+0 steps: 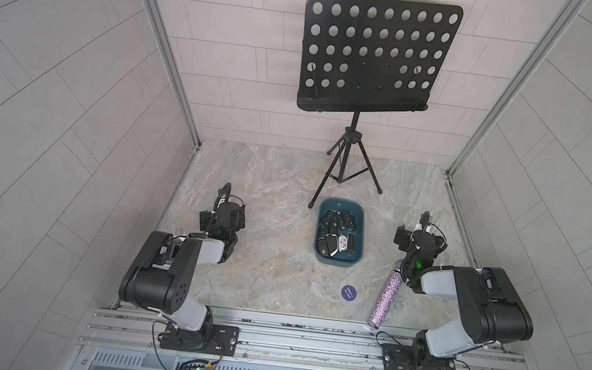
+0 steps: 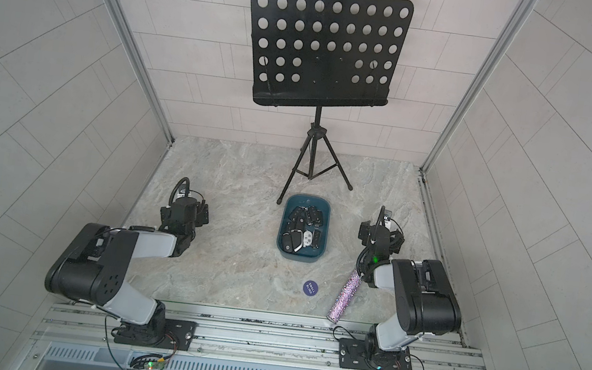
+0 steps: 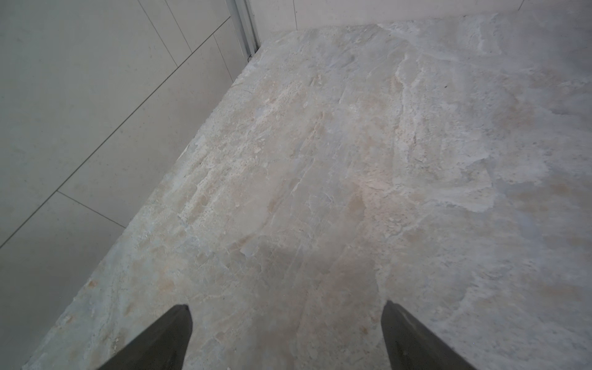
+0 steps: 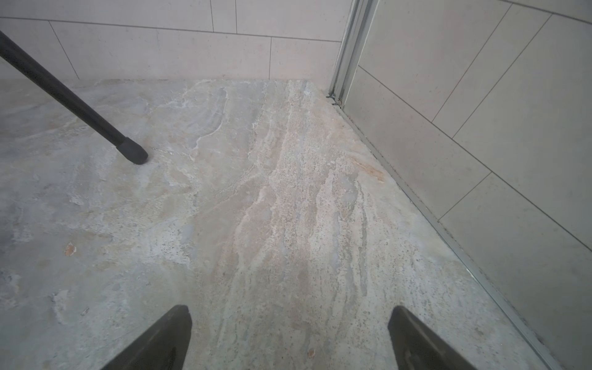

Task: Place the car key into the storage box
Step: Reset both arms

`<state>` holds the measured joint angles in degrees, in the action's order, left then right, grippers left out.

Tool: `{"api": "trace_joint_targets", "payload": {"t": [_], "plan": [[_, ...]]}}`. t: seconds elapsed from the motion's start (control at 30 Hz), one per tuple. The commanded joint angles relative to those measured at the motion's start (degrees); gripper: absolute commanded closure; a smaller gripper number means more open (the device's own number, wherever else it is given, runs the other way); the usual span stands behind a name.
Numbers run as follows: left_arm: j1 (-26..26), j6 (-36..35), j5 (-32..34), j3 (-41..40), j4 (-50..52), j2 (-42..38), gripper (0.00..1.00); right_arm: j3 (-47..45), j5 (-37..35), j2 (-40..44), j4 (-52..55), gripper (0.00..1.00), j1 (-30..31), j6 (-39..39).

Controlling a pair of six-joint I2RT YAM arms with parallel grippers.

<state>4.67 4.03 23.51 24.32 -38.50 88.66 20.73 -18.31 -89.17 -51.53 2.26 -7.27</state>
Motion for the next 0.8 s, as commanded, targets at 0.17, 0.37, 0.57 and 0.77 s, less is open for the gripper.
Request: {"api": "trace_joint_targets", "payload": {"t": [0.17,0.37,0.57,0.77], "plan": [[-0.53,0.29,-1.88,0.52,-3.85,-1.29,0.0,0.71,-0.04,0.98,1.05,0.0,0.35,1.01],[-0.53,0.28,-1.8,0.36,-4.64,-1.08,0.0,0.93,0.07,1.25,1.87,0.0,0.33,1.17],[-0.52,0.35,-1.78,0.38,-4.83,-0.95,0.0,1.02,0.11,0.95,1.39,0.0,0.31,1.16],[-0.49,0.28,-1.69,0.45,-4.74,-0.95,0.0,0.85,0.1,1.01,1.33,0.0,0.37,1.2]]}}
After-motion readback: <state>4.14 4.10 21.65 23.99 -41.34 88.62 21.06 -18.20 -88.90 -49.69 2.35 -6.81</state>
